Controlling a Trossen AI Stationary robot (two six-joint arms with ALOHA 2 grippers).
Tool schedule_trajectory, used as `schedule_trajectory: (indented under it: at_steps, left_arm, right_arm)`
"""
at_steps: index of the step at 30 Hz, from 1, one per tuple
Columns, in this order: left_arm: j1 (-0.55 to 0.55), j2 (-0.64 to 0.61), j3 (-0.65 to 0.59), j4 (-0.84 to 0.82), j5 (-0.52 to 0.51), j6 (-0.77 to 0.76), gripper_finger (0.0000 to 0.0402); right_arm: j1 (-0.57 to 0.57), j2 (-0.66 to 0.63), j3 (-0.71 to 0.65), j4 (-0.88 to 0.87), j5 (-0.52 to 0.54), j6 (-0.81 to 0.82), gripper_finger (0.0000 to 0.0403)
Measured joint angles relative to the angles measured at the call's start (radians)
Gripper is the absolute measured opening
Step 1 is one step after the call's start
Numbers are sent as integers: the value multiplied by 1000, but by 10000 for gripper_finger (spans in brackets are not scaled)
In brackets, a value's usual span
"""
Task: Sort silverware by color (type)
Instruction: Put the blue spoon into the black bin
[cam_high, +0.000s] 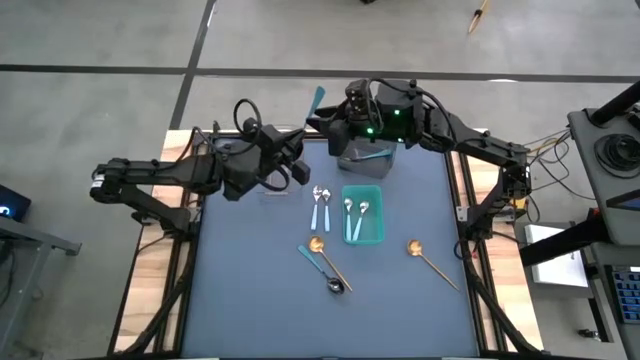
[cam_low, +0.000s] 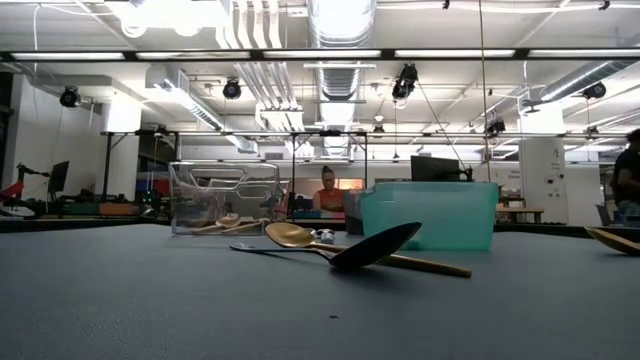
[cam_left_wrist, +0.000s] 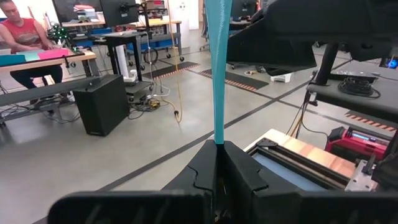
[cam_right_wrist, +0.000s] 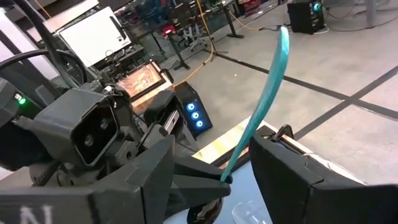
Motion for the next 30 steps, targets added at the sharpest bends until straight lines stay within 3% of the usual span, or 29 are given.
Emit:
schedule_trajectory:
  at_steps: [7, 17, 21, 27, 30]
  left_arm:
    - [-1, 2, 0, 19, 8, 7, 0]
    - [-1, 12, 0, 19, 31, 31, 0]
    - [-1, 14, 0, 20, 32, 31, 0]
    - [-1, 14, 0, 21, 31, 40, 0]
    - [-1, 14, 0, 19, 35, 43, 0]
  right_arm:
    - [-10, 0, 0, 0, 84, -44, 198]
    - [-13, 6, 3, 60, 95, -122, 189]
    - [-13, 6, -2, 59, 95, -121, 149]
    - [-14, 6, -2, 59, 98, -122, 33]
    - [-13, 6, -2, 61, 95, -121, 16]
